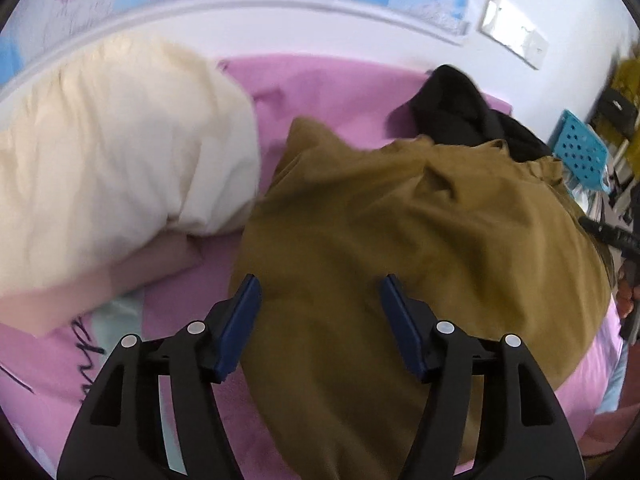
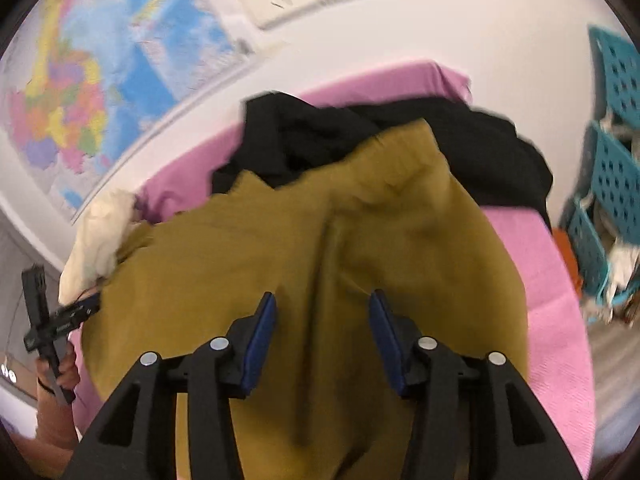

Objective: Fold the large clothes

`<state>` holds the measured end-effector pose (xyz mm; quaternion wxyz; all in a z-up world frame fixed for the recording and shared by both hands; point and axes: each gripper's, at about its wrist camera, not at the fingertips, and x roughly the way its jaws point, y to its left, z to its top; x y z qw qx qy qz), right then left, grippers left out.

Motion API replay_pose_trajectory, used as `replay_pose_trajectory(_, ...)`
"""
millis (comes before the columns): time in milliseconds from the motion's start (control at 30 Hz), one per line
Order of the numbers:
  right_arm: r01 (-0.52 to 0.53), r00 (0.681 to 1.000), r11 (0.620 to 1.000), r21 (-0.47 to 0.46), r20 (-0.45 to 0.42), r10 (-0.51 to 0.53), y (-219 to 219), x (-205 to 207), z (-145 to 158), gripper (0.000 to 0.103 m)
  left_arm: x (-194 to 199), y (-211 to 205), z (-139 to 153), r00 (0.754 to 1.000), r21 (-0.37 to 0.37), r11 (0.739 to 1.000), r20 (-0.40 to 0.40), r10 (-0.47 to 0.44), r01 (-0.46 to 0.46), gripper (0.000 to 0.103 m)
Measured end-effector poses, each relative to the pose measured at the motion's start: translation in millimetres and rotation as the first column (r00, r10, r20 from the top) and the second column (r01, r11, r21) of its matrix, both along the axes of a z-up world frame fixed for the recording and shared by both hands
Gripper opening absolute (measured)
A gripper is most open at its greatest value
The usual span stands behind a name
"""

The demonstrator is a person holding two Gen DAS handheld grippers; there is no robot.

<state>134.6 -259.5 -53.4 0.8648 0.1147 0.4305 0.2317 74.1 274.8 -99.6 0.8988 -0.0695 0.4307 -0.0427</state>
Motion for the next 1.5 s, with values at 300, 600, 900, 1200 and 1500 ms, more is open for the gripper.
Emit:
replay_pose_trajectory(300,0.058,0.998,0.997,0.055,-0.028,-0.056,-6,1,-2,0.047,-10,4,3,0.998,-0.002,0.998,-0.002,0.061,-0.061,0.063)
replay_pose_trajectory(600,0.018,1.000,0.970,0.242,0.000,-0.018,-46,-81,31,0.063,-73,25,14,0.997,-0.108,0.992,0.036,0.068,-0.064,0.069)
replay_pose_trajectory(900,0.027,0.987,0.923,0.383,-0.158,0.037,-58,-142,-9,0.068,-116,30,-12,0.997,-0.316,0.948,-0.051,-0.058,0.039,0.069)
replay_pose_trajectory(1200,0.110,0.975,0.909,0.401,-0.219,-0.021,-46,-137,-35,0.072,-100,-11,-32,0.982,-0.444,0.889,-0.086,-0.166,0.112,0.080)
replay_pose_trajectory(1500,0.221,0.960,0.879,0.423,-0.252,-0.120,-48,-117,-37,0.073,-65,-27,-40,0.985,-0.573,0.814,-0.061,-0.164,0.100,0.093)
